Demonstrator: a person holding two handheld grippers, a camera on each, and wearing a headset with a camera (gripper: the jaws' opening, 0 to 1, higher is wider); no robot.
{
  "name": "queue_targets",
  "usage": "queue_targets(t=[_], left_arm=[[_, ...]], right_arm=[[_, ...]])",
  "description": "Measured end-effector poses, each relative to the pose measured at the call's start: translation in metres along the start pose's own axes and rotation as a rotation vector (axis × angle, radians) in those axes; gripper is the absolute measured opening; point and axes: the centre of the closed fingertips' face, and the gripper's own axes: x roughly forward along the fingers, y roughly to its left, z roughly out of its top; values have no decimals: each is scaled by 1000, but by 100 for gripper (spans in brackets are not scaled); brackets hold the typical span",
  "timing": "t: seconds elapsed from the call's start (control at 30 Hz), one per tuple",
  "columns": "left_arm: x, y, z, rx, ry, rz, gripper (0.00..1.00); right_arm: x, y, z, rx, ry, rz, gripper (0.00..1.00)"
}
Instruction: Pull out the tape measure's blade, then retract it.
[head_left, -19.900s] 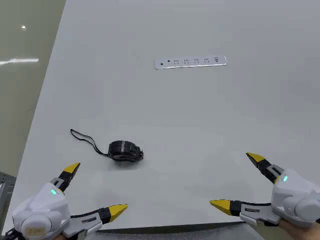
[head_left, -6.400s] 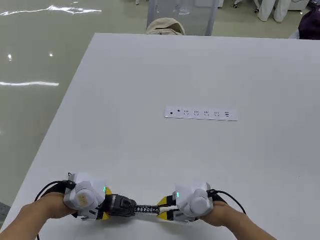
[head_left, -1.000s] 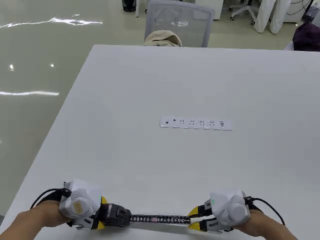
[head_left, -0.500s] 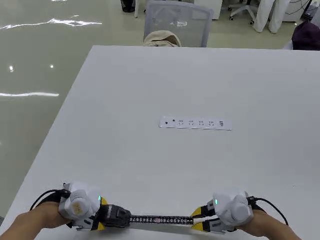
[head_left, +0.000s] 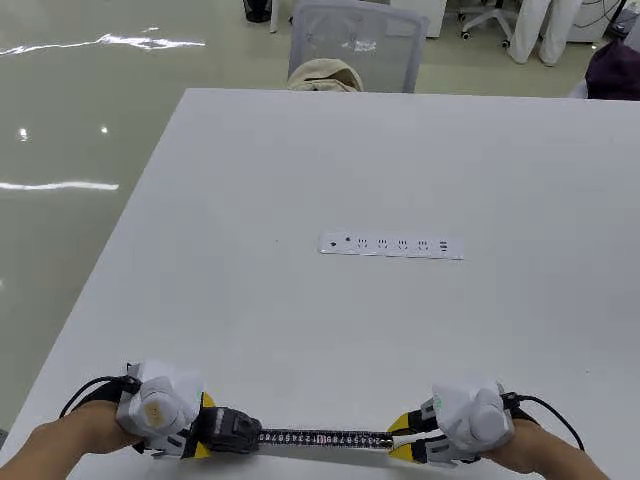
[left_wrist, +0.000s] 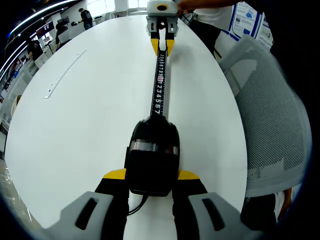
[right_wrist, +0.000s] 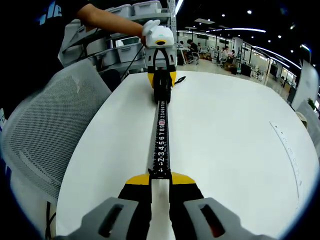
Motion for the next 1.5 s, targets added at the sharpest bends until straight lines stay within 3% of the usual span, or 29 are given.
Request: queue_targets(t=[1.5], left_arm=[[0,0,1,1,4,-2,29]], right_arm=[[-22,-2,-22,24,34,-7,10]])
